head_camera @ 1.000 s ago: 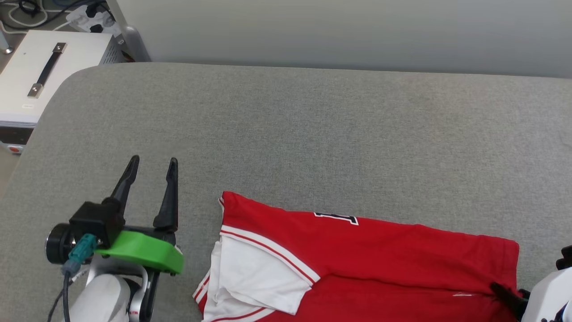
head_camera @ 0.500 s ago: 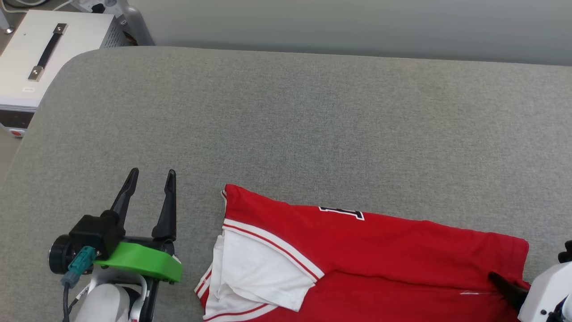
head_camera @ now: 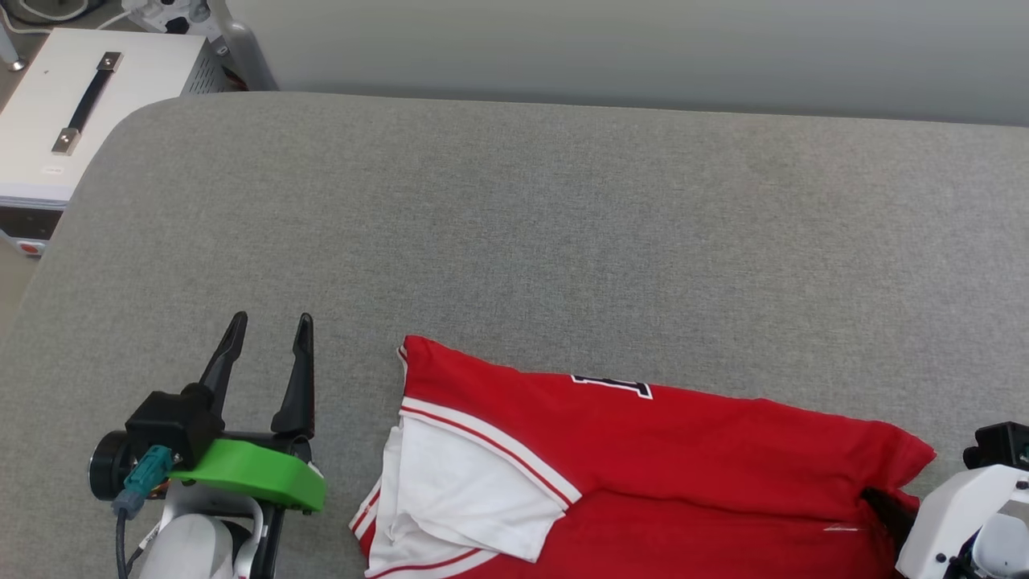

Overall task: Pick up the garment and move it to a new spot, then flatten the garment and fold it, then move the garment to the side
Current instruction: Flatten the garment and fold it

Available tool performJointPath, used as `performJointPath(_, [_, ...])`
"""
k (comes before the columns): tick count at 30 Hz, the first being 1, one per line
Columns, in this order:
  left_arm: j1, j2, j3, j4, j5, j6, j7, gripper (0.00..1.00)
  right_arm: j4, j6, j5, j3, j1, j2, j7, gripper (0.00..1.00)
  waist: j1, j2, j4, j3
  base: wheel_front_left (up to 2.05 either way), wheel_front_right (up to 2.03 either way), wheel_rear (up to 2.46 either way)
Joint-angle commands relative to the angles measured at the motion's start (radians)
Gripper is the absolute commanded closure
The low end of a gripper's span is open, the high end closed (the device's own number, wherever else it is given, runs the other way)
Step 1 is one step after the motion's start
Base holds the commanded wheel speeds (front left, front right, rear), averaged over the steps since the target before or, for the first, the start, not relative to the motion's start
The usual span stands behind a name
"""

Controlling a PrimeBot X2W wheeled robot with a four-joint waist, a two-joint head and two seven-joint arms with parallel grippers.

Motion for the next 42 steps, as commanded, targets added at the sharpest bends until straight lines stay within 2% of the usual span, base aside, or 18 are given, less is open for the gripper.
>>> performJointPath(1, [0.005, -0.009, 0.006, 0.003, 0.010, -0.006, -0.006, 0.00, 0.019, 0.001, 0.008, 0.019, 0.003, 0.006, -0.011, 1.00, 0.0000, 0.0000, -0.003, -0.007, 0.00, 0.00, 0.00])
performJointPath(10, [0.014, -0.020, 0.014, 0.008, 0.019, -0.013, -0.006, 0.00, 0.033, 0.001, 0.006, 0.006, -0.004, -0.076, -0.112, 1.00, 0.0000, 0.0000, -0.015, -0.034, 0.00, 0.00, 0.00])
performJointPath(18, [0.021, -0.026, 0.010, 0.011, 0.017, -0.014, -0.006, 0.00, 0.059, 0.001, -0.032, -0.052, 0.002, -0.150, -0.148, 1.00, 0.0000, 0.0000, -0.017, -0.051, 0.00, 0.00, 0.00])
performJointPath(23, [0.029, -0.025, 0.006, 0.014, 0.010, -0.014, -0.006, 0.00, 0.070, 0.001, -0.059, -0.091, 0.003, -0.170, -0.159, 1.00, 0.0000, 0.0000, -0.018, -0.065, 0.00, 0.00, 0.00])
performJointPath(30, [0.046, -0.028, 0.005, 0.017, 0.001, -0.014, -0.006, 0.00, 0.032, 0.001, -0.045, -0.087, 0.031, -0.141, -0.153, 1.00, 0.0000, 0.0000, -0.019, -0.097, 0.00, 0.00, 0.00])
performJointPath(42, [0.086, -0.029, -0.016, 0.028, -0.010, -0.014, -0.006, 0.00, -0.154, 0.001, 0.004, 0.008, 0.144, -0.052, -0.096, 1.00, 0.0000, 0.0000, -0.006, -0.184, 0.00, 0.00, 0.00])
